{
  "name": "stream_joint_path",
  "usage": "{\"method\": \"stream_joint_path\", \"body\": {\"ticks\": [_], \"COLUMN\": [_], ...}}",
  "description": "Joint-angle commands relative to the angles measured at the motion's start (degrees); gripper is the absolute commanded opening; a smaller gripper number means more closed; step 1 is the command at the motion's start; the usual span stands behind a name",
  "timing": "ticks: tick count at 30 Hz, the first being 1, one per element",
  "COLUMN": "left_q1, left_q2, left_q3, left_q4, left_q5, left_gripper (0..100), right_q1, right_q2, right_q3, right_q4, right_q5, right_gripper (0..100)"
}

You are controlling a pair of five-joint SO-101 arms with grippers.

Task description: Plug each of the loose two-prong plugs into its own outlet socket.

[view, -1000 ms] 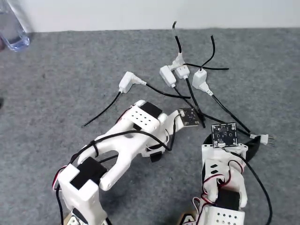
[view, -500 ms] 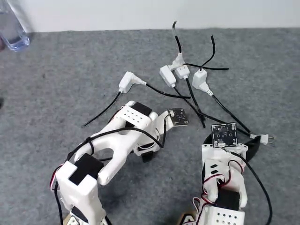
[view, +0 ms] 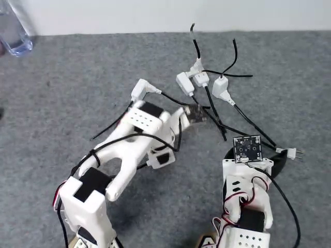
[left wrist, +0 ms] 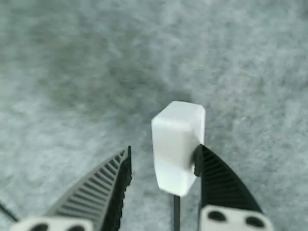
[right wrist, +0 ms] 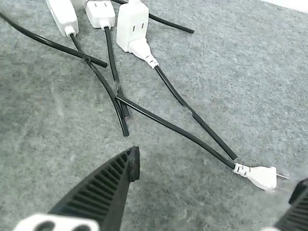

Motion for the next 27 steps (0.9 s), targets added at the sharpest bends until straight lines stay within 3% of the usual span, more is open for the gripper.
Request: {"method": "stream_joint_path", "body": {"ticks": [1, 10, 17, 22, 27], "left_q1": [-1.67, -3.69, -0.62, -0.35, -0.44], "left_q2": [-0.79, -0.44, -0.44, -0.53, -0.44], "left_q3": [-5.14, -6.02, -2.68, -1.01, 2.24], "left_q4": [3.69, 4.48, 4.22, -1.41, -5.27], "left_q5": [-0.35, -0.35, 0.00, 10.90, 9.93], "left_gripper": [21, 21, 21, 21, 21], "right_q1": [-0.66, -0.66, -0.66, -0.66, -0.66], "right_q2": [-0.22, -0.22, -0.22, -0.22, -0.22], "right_q3": [0.62, 0.62, 0.62, 0.62, 0.62], "right_q4": [-1.19, -1.19, -1.19, -1.19, -1.19], "right_q5": [-0.26, -0.26, -0.26, -0.26, -0.26], "right_gripper": [46.3, 46.3, 46.3, 46.3, 46.3]}}
